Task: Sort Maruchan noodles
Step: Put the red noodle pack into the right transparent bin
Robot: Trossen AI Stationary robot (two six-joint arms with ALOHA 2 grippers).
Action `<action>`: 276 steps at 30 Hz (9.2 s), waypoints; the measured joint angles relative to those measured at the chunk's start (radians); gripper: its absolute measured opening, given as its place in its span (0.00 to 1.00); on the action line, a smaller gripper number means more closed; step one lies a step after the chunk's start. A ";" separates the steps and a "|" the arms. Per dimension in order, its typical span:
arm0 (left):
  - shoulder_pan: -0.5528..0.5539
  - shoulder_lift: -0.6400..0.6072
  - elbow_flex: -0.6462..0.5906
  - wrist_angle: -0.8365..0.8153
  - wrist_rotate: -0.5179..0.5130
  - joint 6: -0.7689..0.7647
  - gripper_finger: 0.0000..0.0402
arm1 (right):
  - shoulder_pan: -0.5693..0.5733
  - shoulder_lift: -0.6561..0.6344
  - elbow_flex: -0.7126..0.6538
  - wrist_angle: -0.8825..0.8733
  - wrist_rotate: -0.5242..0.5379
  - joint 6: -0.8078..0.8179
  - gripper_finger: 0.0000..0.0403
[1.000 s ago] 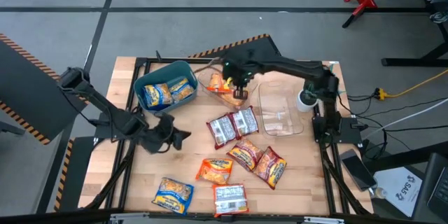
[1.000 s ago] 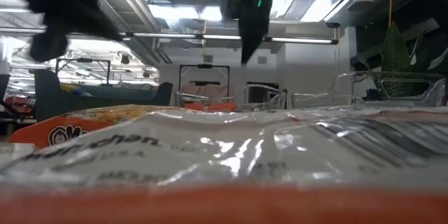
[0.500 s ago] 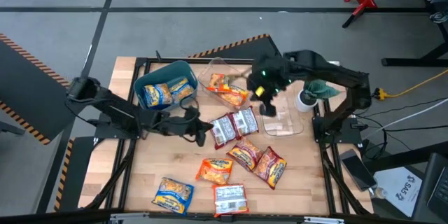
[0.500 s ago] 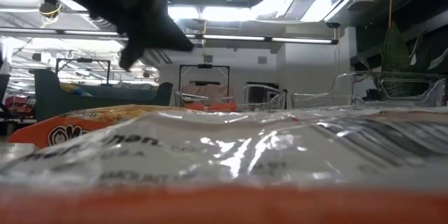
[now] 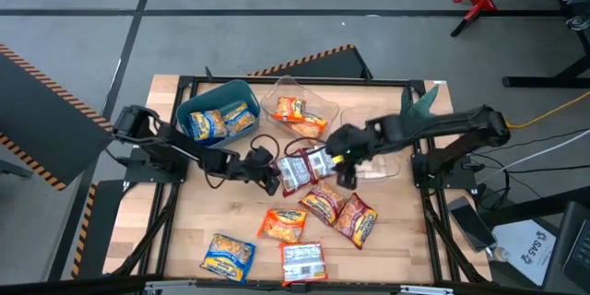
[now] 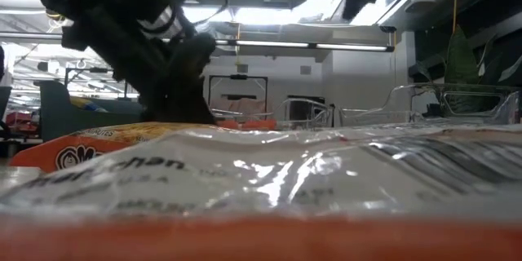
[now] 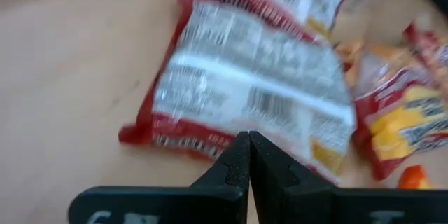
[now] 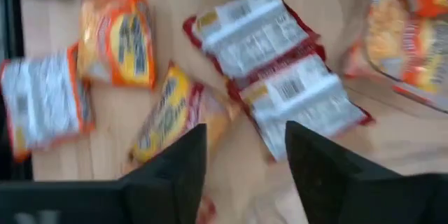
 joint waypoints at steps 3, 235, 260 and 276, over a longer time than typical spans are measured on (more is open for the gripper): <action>-0.009 0.034 -0.001 -0.004 0.019 -0.024 0.00 | 0.005 0.000 -0.141 0.236 0.019 0.107 0.49; -0.070 -0.084 -0.001 -0.004 -0.124 -0.170 0.00 | -0.011 -0.344 -0.448 0.166 0.171 -0.207 0.50; 0.144 0.276 0.315 0.164 0.060 0.298 0.00 | -0.010 -0.290 -0.447 0.325 0.205 -0.045 0.50; 0.121 0.351 0.320 0.010 0.104 0.193 0.00 | -0.010 -0.286 -0.447 0.346 0.253 0.033 0.50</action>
